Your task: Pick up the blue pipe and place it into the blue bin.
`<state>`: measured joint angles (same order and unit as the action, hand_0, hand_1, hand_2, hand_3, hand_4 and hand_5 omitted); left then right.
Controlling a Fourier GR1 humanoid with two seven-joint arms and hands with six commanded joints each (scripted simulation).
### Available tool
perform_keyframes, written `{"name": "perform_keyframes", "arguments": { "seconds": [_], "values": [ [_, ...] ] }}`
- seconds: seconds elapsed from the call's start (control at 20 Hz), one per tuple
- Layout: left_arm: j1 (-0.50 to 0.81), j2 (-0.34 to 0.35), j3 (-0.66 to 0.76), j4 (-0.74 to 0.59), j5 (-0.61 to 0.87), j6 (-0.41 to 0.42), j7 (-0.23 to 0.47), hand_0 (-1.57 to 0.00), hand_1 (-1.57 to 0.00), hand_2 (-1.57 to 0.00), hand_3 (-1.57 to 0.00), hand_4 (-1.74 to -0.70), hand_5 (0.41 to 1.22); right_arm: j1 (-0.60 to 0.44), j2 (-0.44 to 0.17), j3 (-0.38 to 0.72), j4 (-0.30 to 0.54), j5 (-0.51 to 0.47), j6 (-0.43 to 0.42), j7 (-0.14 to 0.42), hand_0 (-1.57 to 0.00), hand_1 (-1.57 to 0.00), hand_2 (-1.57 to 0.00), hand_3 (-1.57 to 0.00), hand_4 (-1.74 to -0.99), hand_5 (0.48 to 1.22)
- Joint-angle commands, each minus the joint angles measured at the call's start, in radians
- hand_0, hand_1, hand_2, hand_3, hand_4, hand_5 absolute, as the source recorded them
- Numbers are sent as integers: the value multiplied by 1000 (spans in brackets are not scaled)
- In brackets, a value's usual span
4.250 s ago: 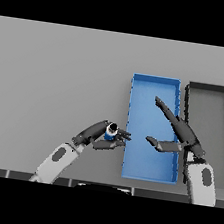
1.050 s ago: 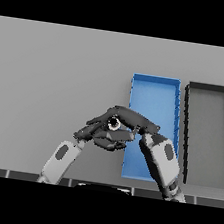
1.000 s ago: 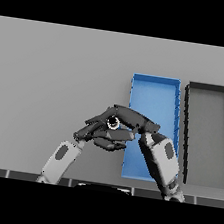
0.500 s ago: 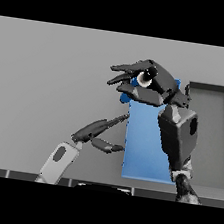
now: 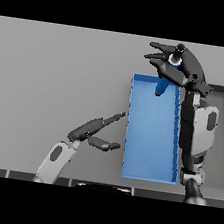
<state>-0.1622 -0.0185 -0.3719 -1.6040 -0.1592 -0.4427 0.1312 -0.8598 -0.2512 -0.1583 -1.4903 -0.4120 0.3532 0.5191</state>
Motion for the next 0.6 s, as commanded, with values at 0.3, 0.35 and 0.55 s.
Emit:
{"name": "perform_keyframes", "arguments": {
  "seconds": [0.3, 0.35, 0.55],
  "values": [
    [-4, 0, -5, 7, -24, 16, -45, 1, 1, 1, 1, -929, 462, 172, -6, -18, 14, 137, -12, 91, -1571, -1571, -1571, -1571, -1500, 1221],
    [-12, 4, -2, 13, -28, 18, -46, 1, 1, 1, 1, -927, 463, 194, 3, -12, 17, 166, -17, 91, -1571, -1571, -1571, -1571, -1500, 1221],
    [-8, -6, -11, 13, -42, 31, -49, 1, 1, 1, 1, -928, 467, 280, -14, 24, 73, 217, -95, 91, -1571, -1571, -1571, -1571, -1499, 1221]
  ]
}}
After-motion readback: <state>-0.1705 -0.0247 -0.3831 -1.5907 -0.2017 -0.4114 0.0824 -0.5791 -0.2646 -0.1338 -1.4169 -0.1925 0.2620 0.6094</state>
